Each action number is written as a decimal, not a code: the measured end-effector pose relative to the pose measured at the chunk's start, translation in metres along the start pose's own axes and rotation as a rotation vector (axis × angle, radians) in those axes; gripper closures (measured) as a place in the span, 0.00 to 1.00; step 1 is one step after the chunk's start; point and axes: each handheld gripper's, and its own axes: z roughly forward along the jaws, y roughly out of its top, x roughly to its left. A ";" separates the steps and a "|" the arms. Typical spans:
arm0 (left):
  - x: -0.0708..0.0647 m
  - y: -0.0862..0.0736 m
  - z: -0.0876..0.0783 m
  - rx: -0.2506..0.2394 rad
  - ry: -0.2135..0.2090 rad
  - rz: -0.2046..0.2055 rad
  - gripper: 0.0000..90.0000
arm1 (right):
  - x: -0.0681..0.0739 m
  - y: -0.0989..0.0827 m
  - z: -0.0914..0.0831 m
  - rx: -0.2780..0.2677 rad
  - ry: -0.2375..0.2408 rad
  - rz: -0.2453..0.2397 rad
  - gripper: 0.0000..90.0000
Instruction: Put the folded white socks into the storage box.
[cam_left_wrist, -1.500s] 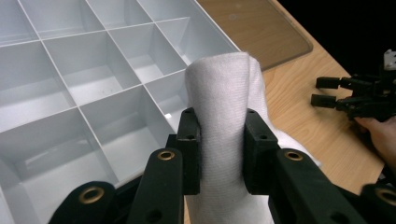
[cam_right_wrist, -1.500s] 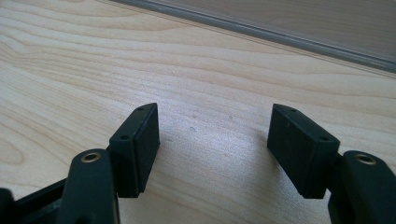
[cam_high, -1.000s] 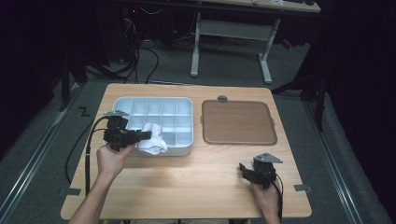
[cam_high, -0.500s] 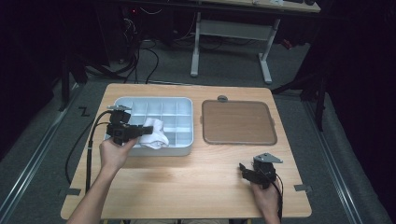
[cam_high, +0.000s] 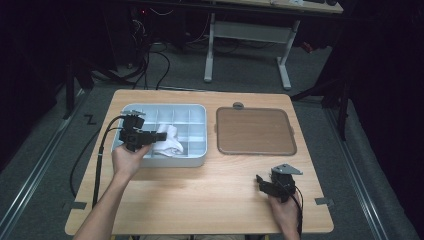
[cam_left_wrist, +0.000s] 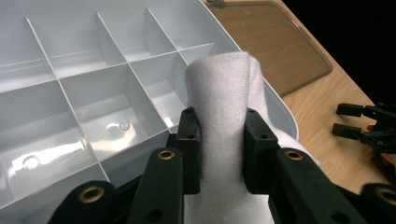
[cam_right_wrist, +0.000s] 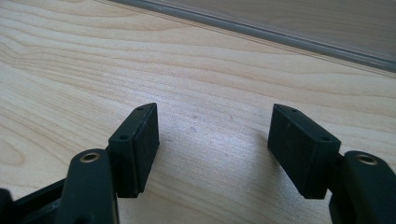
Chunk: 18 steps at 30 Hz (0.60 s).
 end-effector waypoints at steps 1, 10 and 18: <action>0.001 0.000 0.001 0.000 0.000 -0.002 0.81 | 0.000 0.000 0.000 0.000 0.000 0.000 0.38; 0.015 -0.001 0.010 -0.002 0.014 -0.044 0.81 | 0.000 0.000 0.000 0.000 0.000 0.000 0.38; 0.032 -0.003 0.011 -0.013 0.042 -0.071 0.80 | 0.000 0.000 0.000 0.000 0.001 0.000 0.38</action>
